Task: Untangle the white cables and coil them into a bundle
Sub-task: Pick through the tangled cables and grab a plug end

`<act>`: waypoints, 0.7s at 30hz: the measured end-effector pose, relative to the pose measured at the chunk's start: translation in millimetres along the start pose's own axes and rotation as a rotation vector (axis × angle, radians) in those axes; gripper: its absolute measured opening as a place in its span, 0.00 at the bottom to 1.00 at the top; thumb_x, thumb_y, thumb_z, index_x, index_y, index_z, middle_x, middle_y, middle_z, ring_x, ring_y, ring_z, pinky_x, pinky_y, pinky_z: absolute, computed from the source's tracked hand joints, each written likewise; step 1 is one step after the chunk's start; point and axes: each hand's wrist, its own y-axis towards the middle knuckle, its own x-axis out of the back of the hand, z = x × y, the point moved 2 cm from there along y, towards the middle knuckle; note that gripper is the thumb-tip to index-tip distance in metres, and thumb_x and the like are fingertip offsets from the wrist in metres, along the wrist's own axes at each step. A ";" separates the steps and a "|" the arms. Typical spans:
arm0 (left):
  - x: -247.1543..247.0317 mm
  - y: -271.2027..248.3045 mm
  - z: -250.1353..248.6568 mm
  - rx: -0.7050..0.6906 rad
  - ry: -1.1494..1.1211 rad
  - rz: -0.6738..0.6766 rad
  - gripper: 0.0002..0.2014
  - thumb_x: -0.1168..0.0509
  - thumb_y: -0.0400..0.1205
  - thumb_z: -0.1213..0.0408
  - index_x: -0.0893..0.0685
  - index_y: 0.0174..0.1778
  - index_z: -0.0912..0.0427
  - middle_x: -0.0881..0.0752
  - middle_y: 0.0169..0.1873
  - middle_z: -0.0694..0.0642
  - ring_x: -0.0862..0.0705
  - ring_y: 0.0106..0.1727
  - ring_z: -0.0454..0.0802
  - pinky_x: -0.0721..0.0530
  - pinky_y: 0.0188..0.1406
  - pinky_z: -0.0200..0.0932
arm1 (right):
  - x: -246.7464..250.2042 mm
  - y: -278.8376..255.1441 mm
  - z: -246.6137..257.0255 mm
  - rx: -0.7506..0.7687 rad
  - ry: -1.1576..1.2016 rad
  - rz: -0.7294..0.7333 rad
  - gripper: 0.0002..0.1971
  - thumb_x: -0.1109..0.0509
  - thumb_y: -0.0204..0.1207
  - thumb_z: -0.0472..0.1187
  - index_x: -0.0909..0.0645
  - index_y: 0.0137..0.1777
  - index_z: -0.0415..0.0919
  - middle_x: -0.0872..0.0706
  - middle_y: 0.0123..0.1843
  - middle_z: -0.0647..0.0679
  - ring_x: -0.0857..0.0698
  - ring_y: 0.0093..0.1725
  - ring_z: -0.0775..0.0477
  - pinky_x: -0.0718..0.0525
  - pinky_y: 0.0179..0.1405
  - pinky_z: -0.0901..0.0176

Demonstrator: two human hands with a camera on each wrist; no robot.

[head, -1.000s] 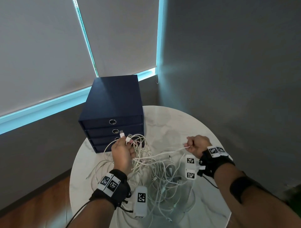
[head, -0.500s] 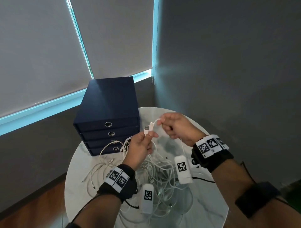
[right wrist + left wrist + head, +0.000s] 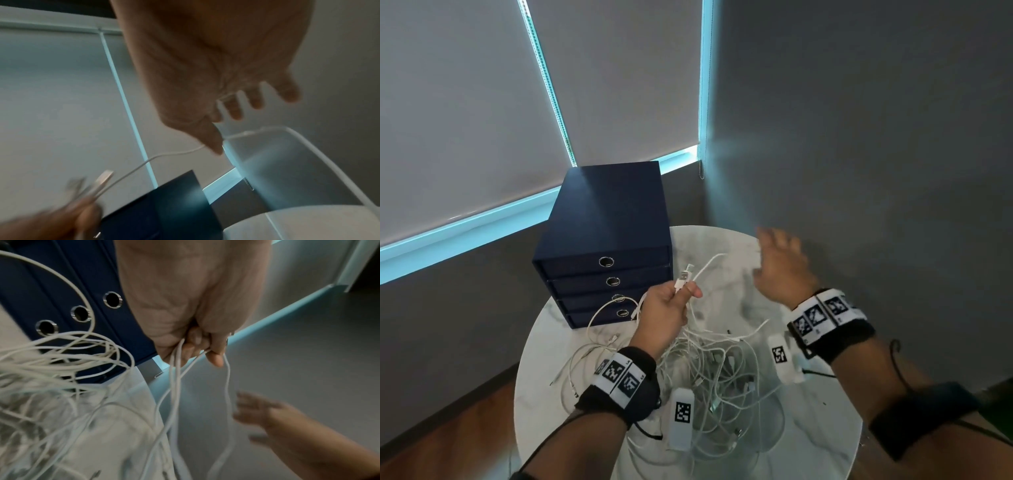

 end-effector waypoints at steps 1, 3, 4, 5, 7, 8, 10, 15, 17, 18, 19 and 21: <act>-3.9 1.0 -2.3 -0.006 0.027 0.026 0.15 0.35 0.88 0.60 0.10 0.36 0.56 0.33 0.19 0.47 0.36 0.22 0.48 0.32 0.29 0.47 | -6.2 -4.2 12.1 0.154 -0.019 0.018 0.35 0.31 0.76 0.45 0.40 0.82 0.48 0.36 0.81 0.46 0.39 0.81 0.37 0.34 0.78 0.38; -11.0 0.3 -6.4 -0.035 0.074 0.076 0.15 0.34 0.88 0.61 0.10 0.36 0.55 0.31 0.18 0.45 0.36 0.23 0.49 0.33 0.31 0.48 | -15.3 -11.1 34.1 0.388 0.052 0.140 0.18 0.35 0.80 0.50 0.25 0.70 0.55 0.23 0.72 0.51 0.28 0.74 0.45 0.31 0.73 0.41; -12.7 -0.5 -6.4 -0.053 0.096 0.089 0.14 0.34 0.88 0.61 0.10 0.37 0.55 0.30 0.18 0.43 0.37 0.24 0.50 0.34 0.31 0.47 | -17.8 -14.4 39.7 0.426 0.127 0.227 0.08 0.37 0.82 0.50 0.18 0.55 0.56 0.16 0.59 0.53 0.20 0.62 0.48 0.26 0.64 0.46; -13.3 -1.3 -4.9 -0.060 0.108 0.092 0.14 0.35 0.88 0.61 0.10 0.37 0.55 0.29 0.17 0.43 0.36 0.25 0.51 0.33 0.31 0.47 | -19.4 -14.7 39.9 0.421 0.224 0.283 0.09 0.38 0.83 0.49 0.18 0.43 0.53 0.15 0.45 0.55 0.18 0.49 0.51 0.24 0.54 0.52; -10.6 -3.2 1.3 -0.037 0.099 0.063 0.14 0.35 0.88 0.60 0.10 0.38 0.54 0.30 0.18 0.43 0.35 0.24 0.51 0.32 0.31 0.48 | -16.1 -10.2 32.2 0.385 0.378 0.254 0.13 0.37 0.83 0.43 0.19 0.36 0.48 0.18 0.33 0.56 0.21 0.35 0.57 0.26 0.42 0.58; -7.8 -4.2 6.3 -0.015 0.096 0.048 0.14 0.35 0.88 0.60 0.10 0.38 0.54 0.32 0.18 0.43 0.34 0.24 0.51 0.31 0.31 0.50 | -11.8 -5.6 24.7 0.351 0.448 0.188 0.13 0.36 0.83 0.41 0.17 0.36 0.46 0.19 0.29 0.57 0.23 0.30 0.61 0.27 0.38 0.59; -2.3 -7.0 17.4 0.032 0.111 0.033 0.14 0.36 0.88 0.61 0.10 0.39 0.56 0.32 0.17 0.43 0.33 0.25 0.52 0.29 0.32 0.51 | -0.2 4.0 4.4 0.218 0.589 0.048 0.14 0.35 0.83 0.40 0.15 0.36 0.44 0.21 0.24 0.60 0.24 0.25 0.63 0.28 0.34 0.62; 4.0 -14.1 30.3 0.113 0.001 -0.009 0.15 0.40 0.90 0.60 0.09 0.52 0.61 0.36 0.19 0.46 0.36 0.22 0.47 0.27 0.30 0.48 | 5.6 18.1 -62.8 -0.197 0.703 0.033 0.14 0.35 0.82 0.40 0.14 0.37 0.40 0.27 0.25 0.49 0.27 0.26 0.51 0.25 0.27 0.60; 7.4 -13.9 29.4 0.116 -0.081 -0.066 0.17 0.42 0.91 0.60 0.12 0.50 0.66 0.36 0.19 0.48 0.35 0.21 0.46 0.24 0.25 0.44 | 4.2 17.0 -98.9 -0.381 0.700 -0.072 0.13 0.33 0.80 0.40 0.14 0.35 0.41 0.22 0.25 0.46 0.25 0.27 0.45 0.24 0.27 0.58; 9.7 -13.5 28.5 0.114 -0.135 -0.091 0.17 0.43 0.91 0.60 0.14 0.47 0.68 0.36 0.19 0.48 0.35 0.20 0.45 0.25 0.24 0.43 | 3.7 12.7 -119.1 -0.472 0.683 -0.120 0.11 0.32 0.80 0.40 0.12 0.38 0.39 0.19 0.25 0.46 0.21 0.30 0.41 0.20 0.32 0.54; 11.8 -13.2 27.0 0.115 -0.189 -0.110 0.18 0.43 0.92 0.59 0.16 0.44 0.67 0.35 0.18 0.48 0.35 0.20 0.45 0.26 0.24 0.43 | 3.2 4.8 -137.2 -0.548 0.646 -0.148 0.11 0.31 0.80 0.42 0.11 0.45 0.34 0.15 0.30 0.42 0.16 0.36 0.37 0.17 0.41 0.49; 13.8 -11.9 24.2 0.123 -0.286 -0.127 0.19 0.44 0.92 0.58 0.20 0.38 0.63 0.34 0.19 0.47 0.35 0.20 0.44 0.28 0.23 0.42 | -6.0 -13.1 -168.1 -0.654 0.462 -0.069 0.21 0.32 0.81 0.51 0.14 0.57 0.30 0.13 0.48 0.31 0.14 0.55 0.32 0.19 0.56 0.44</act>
